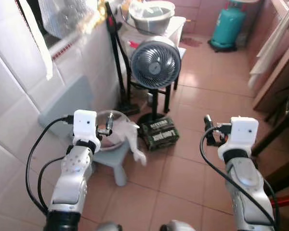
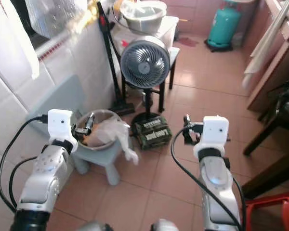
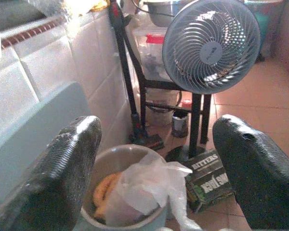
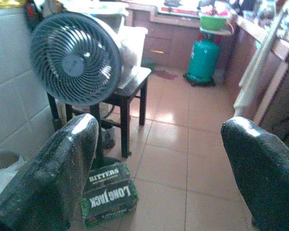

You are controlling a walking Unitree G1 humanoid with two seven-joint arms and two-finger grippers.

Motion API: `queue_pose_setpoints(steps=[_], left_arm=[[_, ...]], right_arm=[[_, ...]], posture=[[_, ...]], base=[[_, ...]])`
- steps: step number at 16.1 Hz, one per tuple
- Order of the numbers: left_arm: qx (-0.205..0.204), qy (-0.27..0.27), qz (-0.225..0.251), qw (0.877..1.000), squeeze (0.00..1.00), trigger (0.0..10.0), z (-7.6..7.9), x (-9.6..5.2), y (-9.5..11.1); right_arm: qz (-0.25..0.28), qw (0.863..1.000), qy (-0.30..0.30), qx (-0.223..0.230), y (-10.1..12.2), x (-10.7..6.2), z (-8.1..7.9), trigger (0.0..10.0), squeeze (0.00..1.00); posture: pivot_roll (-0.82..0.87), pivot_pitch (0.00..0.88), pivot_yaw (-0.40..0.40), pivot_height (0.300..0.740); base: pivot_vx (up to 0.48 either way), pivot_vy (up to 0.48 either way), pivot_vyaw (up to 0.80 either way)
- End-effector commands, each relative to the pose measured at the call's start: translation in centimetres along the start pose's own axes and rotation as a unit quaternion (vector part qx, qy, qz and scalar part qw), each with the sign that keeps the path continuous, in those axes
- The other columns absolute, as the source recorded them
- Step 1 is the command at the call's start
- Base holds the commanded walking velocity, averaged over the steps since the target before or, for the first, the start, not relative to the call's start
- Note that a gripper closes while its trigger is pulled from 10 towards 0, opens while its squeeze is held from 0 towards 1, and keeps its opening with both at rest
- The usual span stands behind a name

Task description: Setting the table

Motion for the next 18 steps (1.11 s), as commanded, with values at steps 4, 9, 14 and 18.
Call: queue_pose_setpoints(steps=[4,9,14,18], left_arm=[[0.002,0.022,0.017,1.0,0.0,10.0,-0.9,-0.7,0.4],[0.017,0.012,-0.003,1.0,0.0,10.0,-0.7,-1.1,-0.2],[0.026,0.002,-0.012,1.0,0.0,10.0,-0.2,-1.4,-0.7],[0.031,0.008,-0.018,0.999,0.0,10.0,-0.8,-1.7,-0.9]], right_arm=[[0.001,1.0,0.019,0.007,0.1,0.6,-1.4,10.0,0.0],[-0.009,1.0,0.012,0.012,-0.7,-0.2,-1.3,10.0,0.0],[-0.022,1.0,-0.006,0.012,-1.2,-0.9,0.3,10.0,0.0],[-0.025,1.0,0.003,0.019,-1.5,-1.2,-0.6,10.0,0.0]], posture=[[-0.01,0.0,-0.02,0.74],[-0.02,0.0,0.0,0.74],[-0.05,0.0,0.02,0.74],[-0.02,0.0,0.004,0.74]], base=[[0.0,0.0,0.0],[0.0,0.0,0.0],[0.0,0.0,0.0],[-0.067,0.0,-0.58]])
Point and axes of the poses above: a point about 5 cm out from each wrist's last joint towards the gripper, its own x axis pointing out of the wrist towards the gripper, its own y axis along the axis of the wrist's last joint, z = x × y, the point moved 5 cm from there along x, pointing out of the wrist towards the gripper, and after that the axes turned 3 degrees about -x, right-handed, at the moved point
